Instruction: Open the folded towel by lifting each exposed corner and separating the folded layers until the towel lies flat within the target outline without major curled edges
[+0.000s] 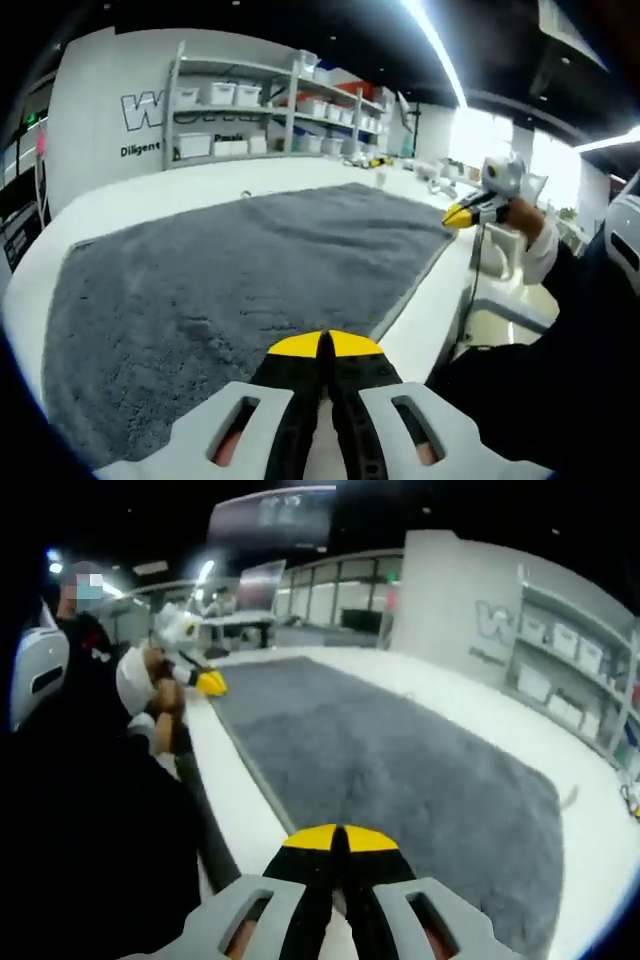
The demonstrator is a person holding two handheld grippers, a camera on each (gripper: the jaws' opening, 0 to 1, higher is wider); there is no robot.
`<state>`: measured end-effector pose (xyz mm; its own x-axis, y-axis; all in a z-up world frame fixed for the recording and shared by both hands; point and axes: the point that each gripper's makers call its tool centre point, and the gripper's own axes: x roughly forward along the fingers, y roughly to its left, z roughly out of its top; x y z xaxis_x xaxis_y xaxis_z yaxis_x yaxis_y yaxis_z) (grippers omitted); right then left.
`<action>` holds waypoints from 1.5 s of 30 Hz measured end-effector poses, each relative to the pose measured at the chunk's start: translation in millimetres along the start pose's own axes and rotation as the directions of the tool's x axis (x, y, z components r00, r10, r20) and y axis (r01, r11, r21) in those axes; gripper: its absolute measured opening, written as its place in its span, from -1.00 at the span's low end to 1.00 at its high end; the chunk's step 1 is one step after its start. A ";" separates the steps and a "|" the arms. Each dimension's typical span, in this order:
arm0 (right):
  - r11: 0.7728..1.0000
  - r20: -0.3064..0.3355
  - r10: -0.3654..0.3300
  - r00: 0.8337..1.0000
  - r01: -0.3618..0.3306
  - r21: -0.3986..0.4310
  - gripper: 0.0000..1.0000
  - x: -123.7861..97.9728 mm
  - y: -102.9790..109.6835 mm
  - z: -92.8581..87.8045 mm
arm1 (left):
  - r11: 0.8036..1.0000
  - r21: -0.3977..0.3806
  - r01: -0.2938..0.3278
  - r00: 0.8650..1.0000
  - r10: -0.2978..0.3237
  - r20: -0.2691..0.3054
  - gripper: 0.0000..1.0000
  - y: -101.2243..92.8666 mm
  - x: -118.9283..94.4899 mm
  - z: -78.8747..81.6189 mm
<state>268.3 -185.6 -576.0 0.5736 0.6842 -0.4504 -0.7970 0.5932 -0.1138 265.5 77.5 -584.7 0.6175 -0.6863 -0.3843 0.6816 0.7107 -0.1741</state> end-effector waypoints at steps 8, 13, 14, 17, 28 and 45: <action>0.998 -0.011 0.060 0.998 -0.060 -0.031 -1.00 35.9 23.1 7.7 | 0.998 0.035 0.045 0.999 -0.045 -0.003 -0.98 -18.5 26.5 12.0; 0.996 -0.014 0.077 0.997 -0.078 -0.038 -1.00 47.8 30.2 9.7 | 0.997 0.080 0.012 1.000 -0.011 -0.017 -0.98 -16.0 34.4 9.3; 0.996 -0.018 0.082 0.996 -0.082 -0.041 -1.00 49.6 32.2 9.0 | 0.997 0.076 0.010 1.000 -0.009 -0.017 -0.98 -15.3 34.3 8.9; 0.995 -0.062 0.086 0.994 -0.090 -0.053 -1.00 54.4 35.6 0.1 | 0.998 0.055 0.007 0.999 -0.005 -0.035 -0.98 -14.0 36.0 2.9; 0.992 -0.077 0.112 0.991 -0.115 -0.042 -1.00 51.0 43.9 0.1 | 0.998 0.067 0.006 0.997 -0.001 -0.077 -0.99 -18.2 35.1 -7.1; 0.986 0.005 0.162 0.987 -0.162 -0.049 -1.00 64.3 68.7 28.2 | 0.995 0.076 0.063 0.998 -0.061 -0.026 -0.98 -29.6 40.4 10.1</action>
<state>255.7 -88.9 -587.8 0.4377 0.7737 -0.4582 -0.8877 0.4529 -0.0831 274.2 27.1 -585.9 0.5643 -0.7242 -0.3963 0.7468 0.6524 -0.1289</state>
